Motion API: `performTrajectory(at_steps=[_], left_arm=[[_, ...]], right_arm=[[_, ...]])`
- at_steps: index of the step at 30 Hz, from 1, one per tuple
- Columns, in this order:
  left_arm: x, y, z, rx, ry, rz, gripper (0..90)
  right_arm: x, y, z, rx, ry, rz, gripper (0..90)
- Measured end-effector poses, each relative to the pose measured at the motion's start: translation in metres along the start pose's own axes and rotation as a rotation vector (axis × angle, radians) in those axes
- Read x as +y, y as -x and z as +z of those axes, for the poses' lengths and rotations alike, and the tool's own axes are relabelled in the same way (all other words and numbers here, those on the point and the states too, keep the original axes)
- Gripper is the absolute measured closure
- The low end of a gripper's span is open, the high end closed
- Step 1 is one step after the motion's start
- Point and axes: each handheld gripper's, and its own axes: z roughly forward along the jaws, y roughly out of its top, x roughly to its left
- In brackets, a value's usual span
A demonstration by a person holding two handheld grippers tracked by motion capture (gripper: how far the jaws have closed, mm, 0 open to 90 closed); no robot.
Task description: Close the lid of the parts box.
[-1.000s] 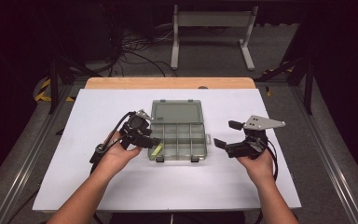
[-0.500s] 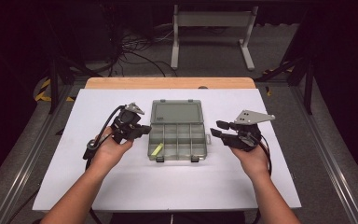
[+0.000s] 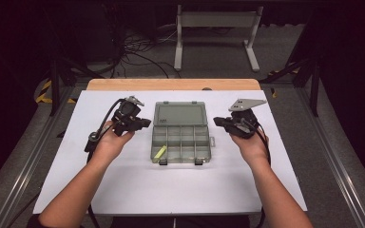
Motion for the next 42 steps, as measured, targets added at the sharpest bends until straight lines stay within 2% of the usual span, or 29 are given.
performTrajectory(at_steps=[4, 10, 18, 22, 25, 26, 29, 34, 42], left_arm=[[0.004, -0.004, 0.004, 0.024, -0.013, -0.008, 89.7], [0.01, -0.01, 0.012, 0.031, -0.027, -0.022, 89.7], [0.017, -0.019, 0.025, 0.042, -0.034, -0.042, 89.6], [0.018, -0.023, 0.031, 0.032, -0.049, -0.037, 88.6], [0.018, -0.026, 0.035, 0.035, -0.053, -0.054, 88.6], [0.018, -0.027, 0.036, 0.035, -0.052, -0.06, 88.6], [0.017, -0.032, 0.04, 0.041, -0.057, -0.076, 88.9], [0.013, -0.036, 0.044, 0.029, -0.048, -0.094, 89.5], [0.008, -0.045, 0.058, 0.027, -0.091, -0.122, 89.5]], right_arm=[[0.008, 0.008, 0.01, -0.012, -0.034, 0.007, 90.0], [0.02, 0.019, 0.028, -0.023, -0.083, 0.009, 90.0], [0.025, 0.029, 0.045, -0.032, -0.13, 0.031, 90.0], [0.026, 0.033, 0.05, -0.038, -0.136, 0.034, 90.0], [0.025, 0.038, 0.055, -0.029, -0.132, 0.066, 90.0], [0.024, 0.039, 0.057, -0.03, -0.135, 0.063, 90.0], [0.022, 0.043, 0.065, -0.038, -0.161, 0.076, 90.0], [0.018, 0.046, 0.073, -0.045, -0.195, 0.081, 90.0], [0.011, 0.051, 0.088, -0.048, -0.245, 0.092, 90.0]])
